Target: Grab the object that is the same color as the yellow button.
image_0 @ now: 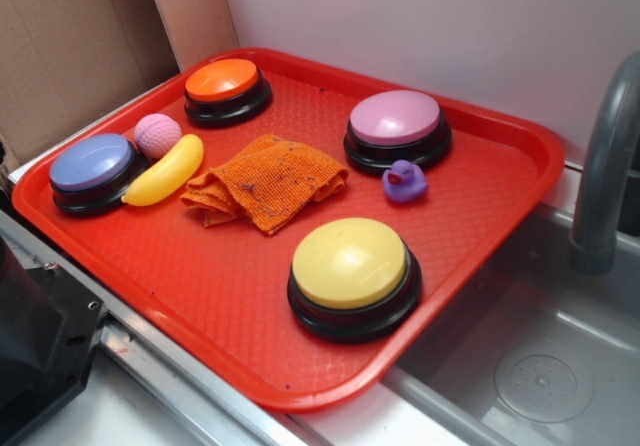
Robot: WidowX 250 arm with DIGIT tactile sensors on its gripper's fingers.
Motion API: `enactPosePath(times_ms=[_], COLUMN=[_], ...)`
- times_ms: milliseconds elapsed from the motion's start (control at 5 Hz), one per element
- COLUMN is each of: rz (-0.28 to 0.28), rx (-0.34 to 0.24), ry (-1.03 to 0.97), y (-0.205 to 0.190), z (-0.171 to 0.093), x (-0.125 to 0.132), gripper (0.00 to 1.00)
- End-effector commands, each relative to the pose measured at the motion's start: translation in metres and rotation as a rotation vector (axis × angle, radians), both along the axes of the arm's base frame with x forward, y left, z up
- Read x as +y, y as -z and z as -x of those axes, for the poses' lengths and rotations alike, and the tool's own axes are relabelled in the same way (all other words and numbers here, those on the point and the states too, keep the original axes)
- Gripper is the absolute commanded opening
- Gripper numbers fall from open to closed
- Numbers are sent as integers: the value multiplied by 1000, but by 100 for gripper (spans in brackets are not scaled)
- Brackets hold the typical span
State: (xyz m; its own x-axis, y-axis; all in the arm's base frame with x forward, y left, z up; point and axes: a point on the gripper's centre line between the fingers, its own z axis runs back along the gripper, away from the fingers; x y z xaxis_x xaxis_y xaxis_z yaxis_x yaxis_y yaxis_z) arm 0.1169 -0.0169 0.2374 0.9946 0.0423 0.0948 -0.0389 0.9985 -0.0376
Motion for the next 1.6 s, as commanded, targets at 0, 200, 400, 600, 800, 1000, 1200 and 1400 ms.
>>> enactPosePath(times_ms=[0,200,400,600,800,1000,1200,1400], rz=[0,-21,-33,-97,-104,-89,-168,-199], rx=[0,-32,-62,-67,-95,-116,-132,-126], ry=[0,-61,-52,-102,-137,-162,-180,-149], y=[0,13,29,68,97,120,143,160], z=[0,-11,-19,-38,-52,-62,-73,-82], x=[0,15,26,51,66,77,82,80], gripper=[100,100,100,100,100,100,100,100])
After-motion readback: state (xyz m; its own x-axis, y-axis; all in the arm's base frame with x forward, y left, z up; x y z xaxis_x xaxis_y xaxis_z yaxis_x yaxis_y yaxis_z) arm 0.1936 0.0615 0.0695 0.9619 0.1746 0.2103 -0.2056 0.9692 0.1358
